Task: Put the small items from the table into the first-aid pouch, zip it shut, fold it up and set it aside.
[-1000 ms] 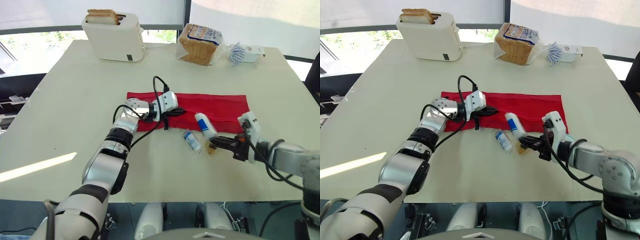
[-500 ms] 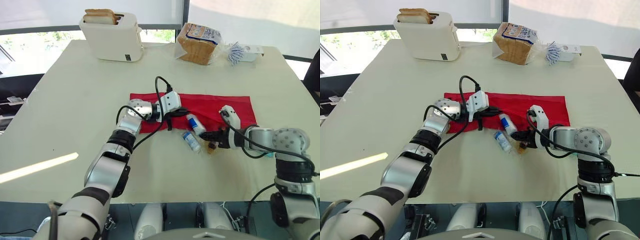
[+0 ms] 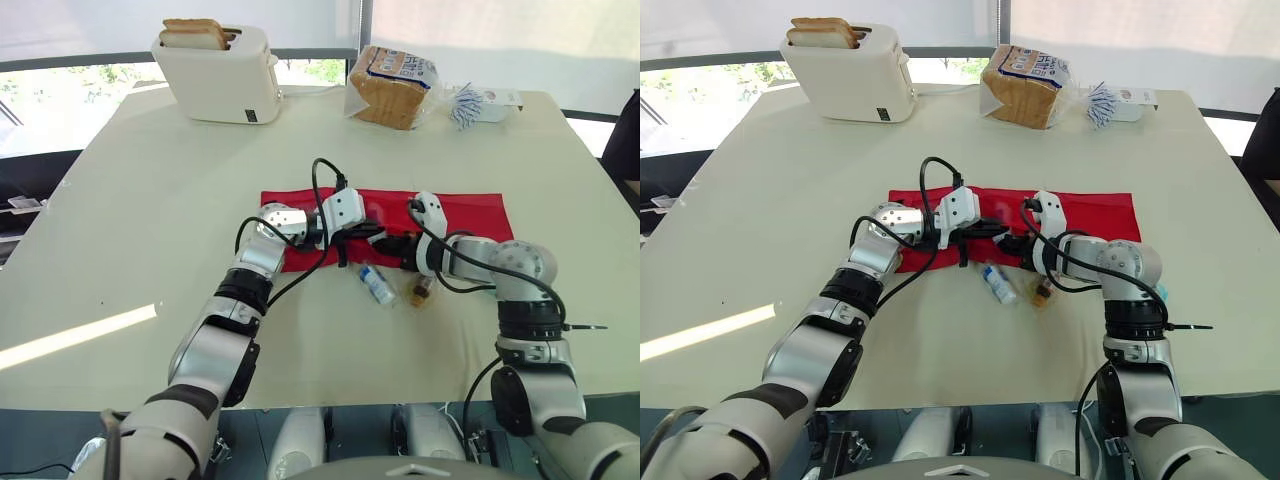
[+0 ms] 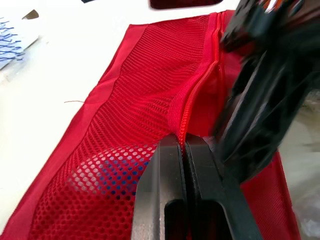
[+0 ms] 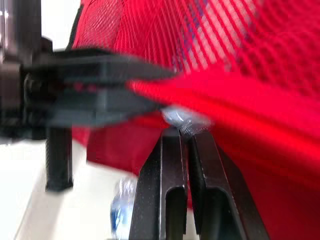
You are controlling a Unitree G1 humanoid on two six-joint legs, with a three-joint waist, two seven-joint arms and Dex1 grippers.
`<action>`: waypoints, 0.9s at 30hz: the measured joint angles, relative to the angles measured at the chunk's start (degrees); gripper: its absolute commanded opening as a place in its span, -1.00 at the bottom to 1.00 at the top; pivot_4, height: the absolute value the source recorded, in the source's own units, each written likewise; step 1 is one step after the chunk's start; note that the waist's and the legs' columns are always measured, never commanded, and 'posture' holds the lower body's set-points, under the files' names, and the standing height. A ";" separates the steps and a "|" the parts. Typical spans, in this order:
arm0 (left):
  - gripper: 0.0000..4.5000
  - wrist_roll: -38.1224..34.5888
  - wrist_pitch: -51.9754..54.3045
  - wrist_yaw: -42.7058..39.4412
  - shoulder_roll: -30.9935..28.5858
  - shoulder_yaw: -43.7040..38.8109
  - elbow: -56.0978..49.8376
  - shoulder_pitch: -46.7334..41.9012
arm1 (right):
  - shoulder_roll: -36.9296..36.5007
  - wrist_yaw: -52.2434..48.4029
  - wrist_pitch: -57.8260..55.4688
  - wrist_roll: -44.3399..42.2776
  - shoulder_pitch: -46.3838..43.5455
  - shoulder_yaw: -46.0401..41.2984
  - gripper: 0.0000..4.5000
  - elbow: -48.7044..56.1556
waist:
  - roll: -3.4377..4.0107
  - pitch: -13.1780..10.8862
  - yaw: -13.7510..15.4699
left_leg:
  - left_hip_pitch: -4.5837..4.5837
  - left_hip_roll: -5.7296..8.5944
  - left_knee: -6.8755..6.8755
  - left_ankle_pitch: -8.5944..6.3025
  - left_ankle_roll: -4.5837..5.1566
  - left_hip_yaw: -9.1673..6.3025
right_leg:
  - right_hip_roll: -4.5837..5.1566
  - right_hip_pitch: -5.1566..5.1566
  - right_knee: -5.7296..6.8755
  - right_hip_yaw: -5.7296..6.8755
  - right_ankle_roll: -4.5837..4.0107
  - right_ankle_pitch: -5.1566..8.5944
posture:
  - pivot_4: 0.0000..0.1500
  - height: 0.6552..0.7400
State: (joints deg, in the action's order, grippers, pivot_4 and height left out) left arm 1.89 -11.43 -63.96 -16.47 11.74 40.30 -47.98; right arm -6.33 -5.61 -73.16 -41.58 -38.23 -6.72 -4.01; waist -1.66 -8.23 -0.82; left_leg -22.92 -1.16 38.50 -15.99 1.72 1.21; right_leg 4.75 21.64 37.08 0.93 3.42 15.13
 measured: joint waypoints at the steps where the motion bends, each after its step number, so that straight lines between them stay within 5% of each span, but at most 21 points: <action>1: -1.00 0.01 0.11 0.05 -0.06 -0.02 -0.08 -0.01 | 0.08 -0.31 0.65 0.68 -0.21 0.40 -0.94 -0.52 | 0.00 0.00 -0.04 | 0.00 0.00 0.00 0.00 0.00 0.00 | 0.00 0.00 -0.01 0.00 0.00 0.00 | 1.00 1.00; 12: -1.00 -0.09 0.31 0.27 0.07 -0.08 -0.22 -0.04 | -0.78 -7.19 10.46 10.04 -1.57 6.38 -0.94 -5.60 | 0.01 -0.01 -0.11 | 0.01 0.00 -0.01 0.00 0.00 0.00 | -0.01 0.01 -0.03 -0.01 0.00 0.00 | 1.00 1.00; 18: -1.00 -0.74 0.17 0.70 -0.02 -0.60 0.02 -0.46 | -2.33 -9.14 9.78 10.86 -0.34 6.87 -0.17 -2.85 | 0.01 0.00 -0.06 | 0.01 0.00 -0.01 0.00 0.00 0.01 | 0.00 0.00 -0.04 -0.01 0.00 0.00 | 1.00 1.00; 27: -1.00 0.12 0.09 2.38 0.37 0.02 3.34 -0.74 | -8.90 -15.87 5.97 6.94 7.94 6.85 -0.17 12.49 | 0.01 -0.01 0.04 | 0.01 0.00 -0.03 -0.11 0.19 -0.01 | 0.00 0.00 -0.15 -0.01 0.00 0.00 | 1.00 1.00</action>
State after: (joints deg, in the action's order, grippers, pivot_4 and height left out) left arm 2.00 -11.34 -61.59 -16.10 11.76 43.63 -48.71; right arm -15.23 -21.48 -67.18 -34.64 -30.29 0.12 8.47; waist -1.64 -8.23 -0.78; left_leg -22.91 -1.16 38.47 -16.10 1.91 1.20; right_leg 4.76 21.64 36.93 0.92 3.42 15.13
